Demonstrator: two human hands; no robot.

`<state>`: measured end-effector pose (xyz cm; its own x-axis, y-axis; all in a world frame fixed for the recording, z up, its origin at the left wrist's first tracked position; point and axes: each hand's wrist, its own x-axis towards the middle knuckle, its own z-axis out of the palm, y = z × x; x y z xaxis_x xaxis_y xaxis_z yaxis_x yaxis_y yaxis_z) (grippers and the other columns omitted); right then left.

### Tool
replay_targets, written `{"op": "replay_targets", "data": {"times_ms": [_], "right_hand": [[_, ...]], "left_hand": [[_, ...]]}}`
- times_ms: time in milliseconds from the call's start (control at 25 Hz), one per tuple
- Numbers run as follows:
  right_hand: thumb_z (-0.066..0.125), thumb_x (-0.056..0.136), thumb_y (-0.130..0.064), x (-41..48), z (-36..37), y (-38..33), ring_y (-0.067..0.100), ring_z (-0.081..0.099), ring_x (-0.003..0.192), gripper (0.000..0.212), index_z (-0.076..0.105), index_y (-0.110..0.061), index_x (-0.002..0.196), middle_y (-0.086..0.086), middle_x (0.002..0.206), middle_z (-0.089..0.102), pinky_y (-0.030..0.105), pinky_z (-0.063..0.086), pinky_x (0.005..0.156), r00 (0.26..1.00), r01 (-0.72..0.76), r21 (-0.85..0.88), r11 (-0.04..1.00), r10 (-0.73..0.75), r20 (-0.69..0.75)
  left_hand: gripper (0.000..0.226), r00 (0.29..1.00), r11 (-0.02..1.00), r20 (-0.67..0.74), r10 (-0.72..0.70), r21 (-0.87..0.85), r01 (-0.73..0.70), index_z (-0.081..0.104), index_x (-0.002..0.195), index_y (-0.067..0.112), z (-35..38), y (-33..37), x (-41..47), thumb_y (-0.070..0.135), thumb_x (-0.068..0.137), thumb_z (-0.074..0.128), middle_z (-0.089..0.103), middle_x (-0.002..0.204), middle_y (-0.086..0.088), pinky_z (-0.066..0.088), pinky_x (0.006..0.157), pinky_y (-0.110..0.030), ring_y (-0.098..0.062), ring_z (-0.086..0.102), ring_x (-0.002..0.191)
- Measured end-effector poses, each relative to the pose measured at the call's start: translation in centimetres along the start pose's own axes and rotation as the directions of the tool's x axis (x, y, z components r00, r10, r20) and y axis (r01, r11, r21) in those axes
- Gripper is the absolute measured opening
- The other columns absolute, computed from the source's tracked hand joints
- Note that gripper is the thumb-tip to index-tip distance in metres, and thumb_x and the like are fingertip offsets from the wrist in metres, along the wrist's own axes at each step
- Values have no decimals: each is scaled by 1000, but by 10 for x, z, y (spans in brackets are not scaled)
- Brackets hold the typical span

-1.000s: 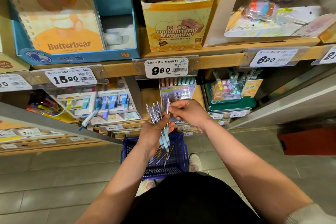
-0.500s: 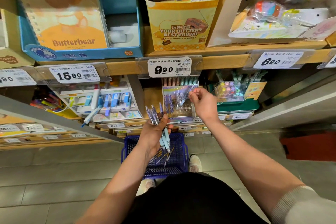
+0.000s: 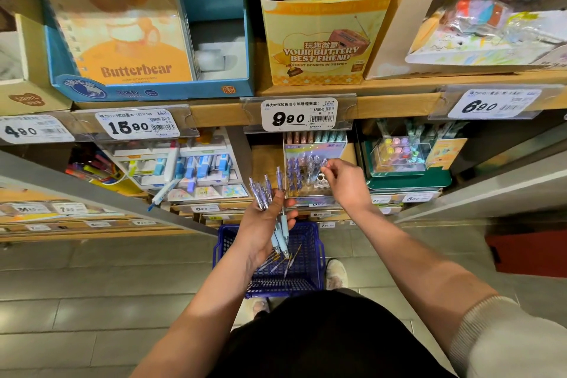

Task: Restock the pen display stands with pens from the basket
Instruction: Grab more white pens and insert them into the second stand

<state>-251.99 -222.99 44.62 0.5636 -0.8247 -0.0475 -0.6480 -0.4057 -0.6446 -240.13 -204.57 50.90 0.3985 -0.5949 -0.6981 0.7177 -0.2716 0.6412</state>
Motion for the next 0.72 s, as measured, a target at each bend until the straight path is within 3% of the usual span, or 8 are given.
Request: {"op": "replay_targets", "data": {"times_ms": [160, 440, 720], "right_hand": [[63, 99, -21, 8, -5, -2, 20, 59, 66, 17, 66, -9, 88, 1, 75, 62, 30, 47, 64, 1000, 16, -43, 999, -15, 27], [52, 104, -19, 1, -2, -7, 32, 64, 80, 20, 66, -5, 100, 13, 93, 67, 39, 52, 72, 983, 164, -226, 960, -141, 113], [54, 102, -20, 6, 3, -13, 32, 67, 81, 19, 68, -8, 98, 14, 90, 70, 39, 55, 73, 987, 24, -253, 967, 18, 160]], "left_hand": [[36, 1000, 1000, 1, -12, 8, 12, 59, 125, -2, 2, 3, -1, 22, 99, 62, 77, 95, -11, 61, 66, -31, -21, 73, 74], [28, 1000, 1000, 8, -11, 27, 11, 61, 119, 0, 7, 4, -3, 21, 100, 62, 77, 94, -12, 62, 68, -31, -22, 72, 75], [23, 1000, 1000, 19, -25, 17, 25, 62, 117, 1, 8, 2, -4, 18, 101, 60, 75, 99, -14, 61, 69, -32, -25, 71, 79]]}}
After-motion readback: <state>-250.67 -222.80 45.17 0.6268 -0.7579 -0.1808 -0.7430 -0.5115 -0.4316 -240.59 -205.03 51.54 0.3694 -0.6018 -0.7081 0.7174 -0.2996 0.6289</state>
